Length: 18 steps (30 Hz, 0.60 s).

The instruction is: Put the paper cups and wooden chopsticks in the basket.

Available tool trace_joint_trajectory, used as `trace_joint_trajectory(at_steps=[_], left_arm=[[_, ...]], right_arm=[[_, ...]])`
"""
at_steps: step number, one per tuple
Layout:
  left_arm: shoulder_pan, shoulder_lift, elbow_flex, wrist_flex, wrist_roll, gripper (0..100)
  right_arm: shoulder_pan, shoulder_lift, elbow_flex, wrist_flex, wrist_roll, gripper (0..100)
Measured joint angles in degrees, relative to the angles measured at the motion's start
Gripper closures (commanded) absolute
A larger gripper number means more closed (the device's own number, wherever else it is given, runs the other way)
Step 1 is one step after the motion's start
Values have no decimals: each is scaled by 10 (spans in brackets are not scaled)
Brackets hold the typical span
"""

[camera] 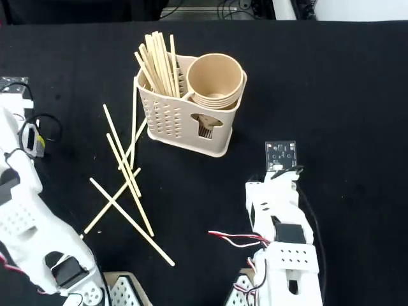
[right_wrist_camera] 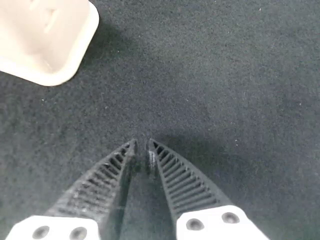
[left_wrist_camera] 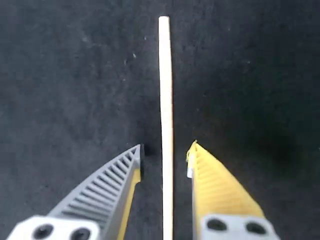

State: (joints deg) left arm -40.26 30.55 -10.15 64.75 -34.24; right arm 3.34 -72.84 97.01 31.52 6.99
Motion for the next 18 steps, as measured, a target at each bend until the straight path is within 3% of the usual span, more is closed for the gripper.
trace_joint_trajectory(at_steps=[3, 12, 18], left_arm=[[-3, 45, -44, 16, -1, 971], [2, 72, -101, 113, 0, 972], [-2, 7, -98, 176, 86, 972]], right_arm=[[0, 0, 0, 0, 0, 957], [0, 0, 0, 0, 0, 957], [0, 0, 0, 0, 0, 957]])
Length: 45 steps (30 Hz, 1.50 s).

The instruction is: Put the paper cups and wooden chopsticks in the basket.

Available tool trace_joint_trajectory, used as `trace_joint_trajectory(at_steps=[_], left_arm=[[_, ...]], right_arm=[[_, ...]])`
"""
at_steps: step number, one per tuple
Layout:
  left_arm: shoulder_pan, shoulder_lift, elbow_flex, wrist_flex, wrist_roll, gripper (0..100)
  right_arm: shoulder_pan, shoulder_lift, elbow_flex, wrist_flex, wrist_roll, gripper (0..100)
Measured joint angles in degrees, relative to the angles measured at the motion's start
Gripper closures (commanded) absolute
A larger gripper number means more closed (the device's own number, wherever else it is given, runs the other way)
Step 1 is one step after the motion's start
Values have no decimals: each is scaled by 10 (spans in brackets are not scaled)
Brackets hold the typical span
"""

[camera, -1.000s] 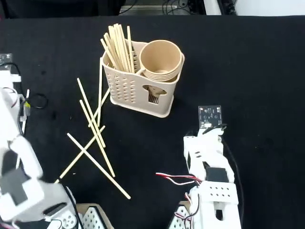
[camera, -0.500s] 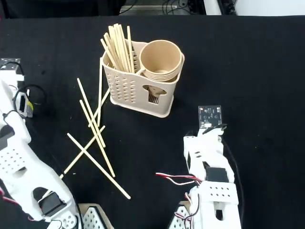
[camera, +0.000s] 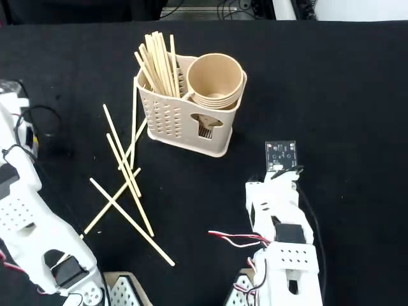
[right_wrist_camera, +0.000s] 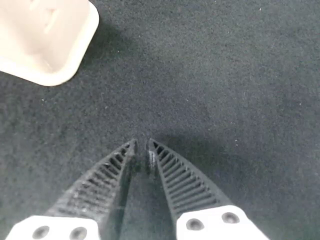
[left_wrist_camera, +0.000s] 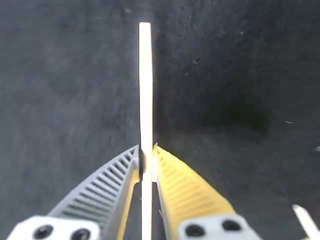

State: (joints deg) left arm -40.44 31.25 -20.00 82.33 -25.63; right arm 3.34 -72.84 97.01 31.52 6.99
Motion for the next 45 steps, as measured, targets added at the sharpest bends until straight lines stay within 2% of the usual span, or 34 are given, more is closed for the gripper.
trace_joint_trajectory(at_steps=[5, 8, 11, 13, 15, 20, 24, 26, 29, 32, 37, 43, 45], left_arm=[[41, -135, 29, 60, 68, 972], [84, -251, 79, 61, 104, 972], [136, -392, 144, 26, 136, 971], [171, -491, 193, -25, 158, 971], [207, -585, 248, -110, 174, 971], [302, -749, 411, -420, 207, 971], [376, -778, 505, -656, 263, 971], [403, -779, 513, -710, 317, 971], [427, -776, 517, -739, 394, 971], [439, -768, 523, -764, 436, 972], [440, -738, 529, -789, 446, 972], [440, -717, 600, -804, 447, 970], [440, -717, 629, -821, 449, 928]], right_arm=[[0, 0, 0, 0, 0, 959], [0, 0, 0, 0, 0, 959], [0, 0, 0, 0, 0, 959], [0, 0, 0, 0, 0, 959], [0, 0, 0, 0, 0, 959], [0, 0, 0, 0, 0, 959], [0, 0, 0, 0, 0, 959], [0, 0, 0, 0, 0, 959], [0, 0, 0, 0, 0, 959], [0, 0, 0, 0, 0, 959], [0, 0, 0, 0, 0, 959], [0, 0, 0, 0, 0, 959], [0, 0, 0, 0, 0, 959]])
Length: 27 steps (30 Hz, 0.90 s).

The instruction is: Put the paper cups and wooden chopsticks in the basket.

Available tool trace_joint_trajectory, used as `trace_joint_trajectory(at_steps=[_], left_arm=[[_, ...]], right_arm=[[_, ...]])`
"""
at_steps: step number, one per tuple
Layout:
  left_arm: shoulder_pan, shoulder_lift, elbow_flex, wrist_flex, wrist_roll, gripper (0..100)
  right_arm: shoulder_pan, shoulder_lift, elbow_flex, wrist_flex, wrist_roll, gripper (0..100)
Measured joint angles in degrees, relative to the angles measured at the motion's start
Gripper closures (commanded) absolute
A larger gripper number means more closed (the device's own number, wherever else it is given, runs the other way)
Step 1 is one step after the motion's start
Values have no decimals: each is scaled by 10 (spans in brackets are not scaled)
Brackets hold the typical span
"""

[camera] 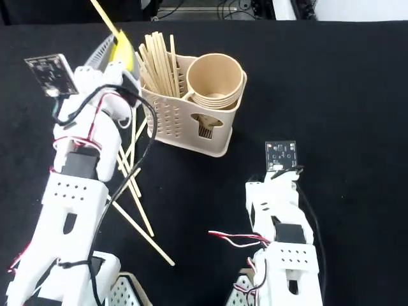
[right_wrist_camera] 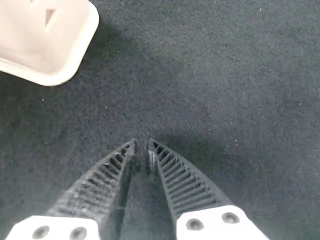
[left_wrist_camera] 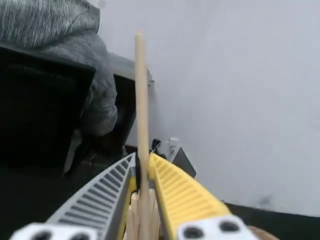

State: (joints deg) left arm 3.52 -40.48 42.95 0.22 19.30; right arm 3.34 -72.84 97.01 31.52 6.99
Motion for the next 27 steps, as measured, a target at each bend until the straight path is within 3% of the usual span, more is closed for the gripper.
trace_joint_trajectory(at_steps=[5, 10, 16, 23, 27], left_arm=[[0, 0, 37, 4, 2, 826], [0, 0, 21, 117, 17, 824], [-34, -14, -100, 371, 23, 798], [-187, -51, -189, 752, 49, 793], [-258, -52, -128, 808, 41, 793]], right_arm=[[0, 0, 0, 0, 0, 959], [0, 0, 0, 0, 0, 959], [0, 0, 0, 0, 0, 958], [0, 0, 0, 0, 0, 956], [0, 0, 0, 0, 0, 957]])
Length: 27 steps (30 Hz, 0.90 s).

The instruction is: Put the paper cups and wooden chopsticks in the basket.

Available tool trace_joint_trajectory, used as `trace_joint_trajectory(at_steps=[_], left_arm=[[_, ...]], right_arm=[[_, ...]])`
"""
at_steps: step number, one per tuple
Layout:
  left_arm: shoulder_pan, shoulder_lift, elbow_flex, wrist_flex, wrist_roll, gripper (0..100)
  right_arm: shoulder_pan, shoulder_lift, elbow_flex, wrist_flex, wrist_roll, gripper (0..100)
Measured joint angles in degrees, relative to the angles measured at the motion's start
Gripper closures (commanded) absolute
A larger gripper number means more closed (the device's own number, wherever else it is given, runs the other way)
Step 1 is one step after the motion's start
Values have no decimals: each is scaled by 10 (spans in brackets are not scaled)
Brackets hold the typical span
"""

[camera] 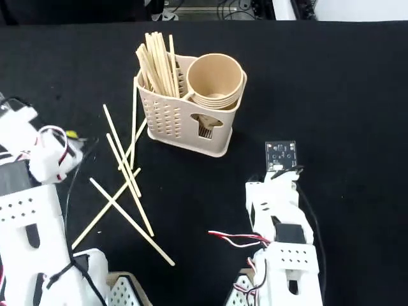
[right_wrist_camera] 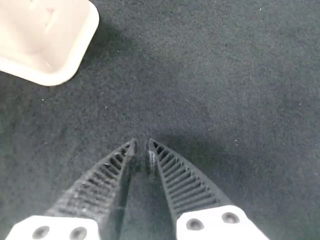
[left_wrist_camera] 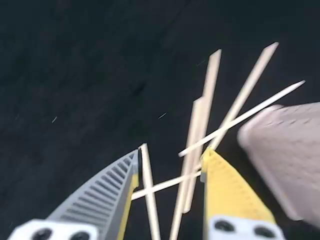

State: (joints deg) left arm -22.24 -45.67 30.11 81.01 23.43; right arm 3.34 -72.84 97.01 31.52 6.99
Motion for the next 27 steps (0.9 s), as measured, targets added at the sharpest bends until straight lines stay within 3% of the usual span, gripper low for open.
trace_joint_trajectory(at_steps=[13, 21, 27], left_arm=[[57, 27, 247, -156, -10, 793], [50, 134, 268, -238, 33, 798], [47, 222, 254, -249, 44, 814]], right_arm=[[0, 0, 0, 0, 0, 959], [0, 0, 0, 0, 0, 959], [0, 0, 0, 0, 0, 959]])
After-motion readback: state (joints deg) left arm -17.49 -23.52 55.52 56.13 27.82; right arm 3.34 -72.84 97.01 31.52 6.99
